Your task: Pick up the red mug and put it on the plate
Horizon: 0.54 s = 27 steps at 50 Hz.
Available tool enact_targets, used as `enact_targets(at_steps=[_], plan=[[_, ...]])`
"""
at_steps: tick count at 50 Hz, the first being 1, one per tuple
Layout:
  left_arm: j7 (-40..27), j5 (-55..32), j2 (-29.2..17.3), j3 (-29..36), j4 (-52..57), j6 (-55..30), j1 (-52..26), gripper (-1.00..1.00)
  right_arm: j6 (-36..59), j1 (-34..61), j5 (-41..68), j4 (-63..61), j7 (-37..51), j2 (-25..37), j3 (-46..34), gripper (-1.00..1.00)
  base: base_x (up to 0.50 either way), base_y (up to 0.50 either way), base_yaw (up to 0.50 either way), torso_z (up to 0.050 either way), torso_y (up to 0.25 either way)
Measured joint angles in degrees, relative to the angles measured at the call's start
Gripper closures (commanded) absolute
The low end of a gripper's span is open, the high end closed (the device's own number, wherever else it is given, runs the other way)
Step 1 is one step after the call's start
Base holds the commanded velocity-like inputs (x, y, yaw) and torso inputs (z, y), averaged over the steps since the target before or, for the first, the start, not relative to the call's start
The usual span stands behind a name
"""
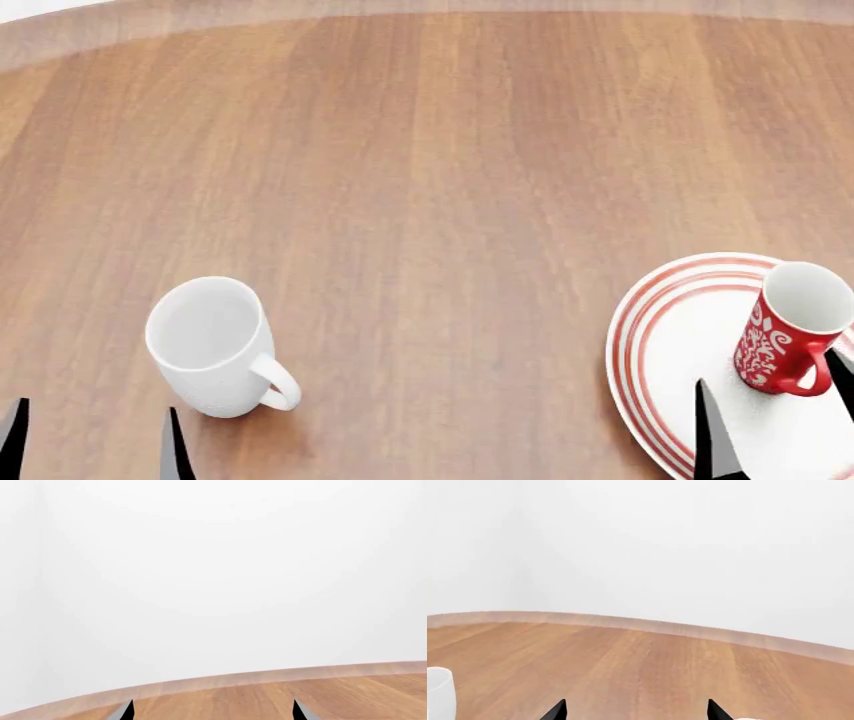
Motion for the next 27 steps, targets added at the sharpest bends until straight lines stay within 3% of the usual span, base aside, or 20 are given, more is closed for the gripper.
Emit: enact_targets(at_steps=[27], plan=[[-0.3, 0.23, -0.11, 0.21, -0.16, 0.31, -0.14, -1.0, -4.04, -10.36, 6.18, -12.57, -4.62, -2.19, 1.23, -1.0, 0.0, 0.0, 0.0, 0.0, 0.0]])
